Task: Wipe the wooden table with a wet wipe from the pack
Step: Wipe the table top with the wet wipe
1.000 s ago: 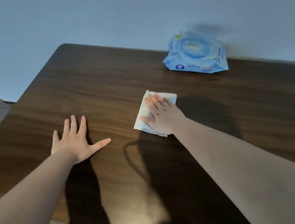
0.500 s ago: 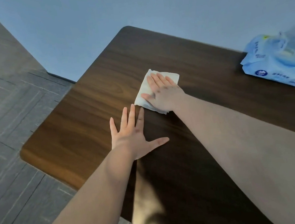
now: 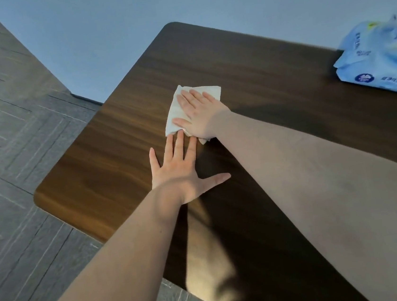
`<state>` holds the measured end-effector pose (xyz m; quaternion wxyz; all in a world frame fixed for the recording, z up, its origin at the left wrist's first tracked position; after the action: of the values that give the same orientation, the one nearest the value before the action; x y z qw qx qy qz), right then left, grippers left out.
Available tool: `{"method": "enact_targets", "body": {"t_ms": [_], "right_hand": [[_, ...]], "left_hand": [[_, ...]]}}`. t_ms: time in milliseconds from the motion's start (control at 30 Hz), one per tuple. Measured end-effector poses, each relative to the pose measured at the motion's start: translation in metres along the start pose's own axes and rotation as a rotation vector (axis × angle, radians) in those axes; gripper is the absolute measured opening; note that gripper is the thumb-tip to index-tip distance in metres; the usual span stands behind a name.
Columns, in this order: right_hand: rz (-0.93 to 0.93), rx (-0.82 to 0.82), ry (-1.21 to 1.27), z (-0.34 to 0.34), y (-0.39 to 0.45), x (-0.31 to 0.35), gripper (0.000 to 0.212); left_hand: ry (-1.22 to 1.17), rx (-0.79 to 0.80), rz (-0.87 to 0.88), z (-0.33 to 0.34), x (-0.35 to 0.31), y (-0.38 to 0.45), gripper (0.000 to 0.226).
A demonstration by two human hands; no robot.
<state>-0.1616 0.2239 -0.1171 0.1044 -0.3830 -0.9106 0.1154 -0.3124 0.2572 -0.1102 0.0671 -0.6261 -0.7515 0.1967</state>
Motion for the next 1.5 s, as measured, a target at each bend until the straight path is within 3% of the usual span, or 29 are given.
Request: {"method": "enact_targets", "body": {"t_ms": [167, 367, 767, 1000, 1200, 1500], "right_hand": [[0.034, -0.039, -0.021, 0.014, -0.053, -0.039, 0.073], [0.293, -0.035, 0.103, 0.030, -0.124, -0.105, 0.075], [0.828, -0.020, 0.204, 0.063, -0.319, -0.285, 0.077], [1.132, -0.050, 0.250, 0.096, -0.465, -0.396, 0.075], [1.337, -0.023, 0.250, 0.119, -0.562, -0.455, 0.076], [1.483, -0.029, 0.313, 0.133, -0.613, -0.464, 0.078]], "left_hand": [[0.046, 0.030, 0.009, -0.002, 0.000, -0.002, 0.118], [0.124, -0.071, 0.200, -0.004, -0.038, -0.014, 0.086], [0.082, 0.021, 0.591, 0.034, -0.268, -0.003, 0.096], [0.214, 0.076, 0.797, 0.046, -0.384, -0.003, 0.102], [0.302, 0.170, 0.853, 0.062, -0.459, -0.004, 0.107], [0.365, 0.219, 0.812, 0.066, -0.467, -0.002, 0.103]]}}
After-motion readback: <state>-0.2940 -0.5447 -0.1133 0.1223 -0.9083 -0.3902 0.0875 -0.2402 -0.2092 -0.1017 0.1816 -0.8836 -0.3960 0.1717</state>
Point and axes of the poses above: each hand's wrist, its own y-axis towards the middle knuckle, its own z-axis out of the palm, x = y × z, the point moved 2 cm from there along y, towards the middle knuckle, and after that the axes turned 9 degrees about z, right-handed, at the moved point
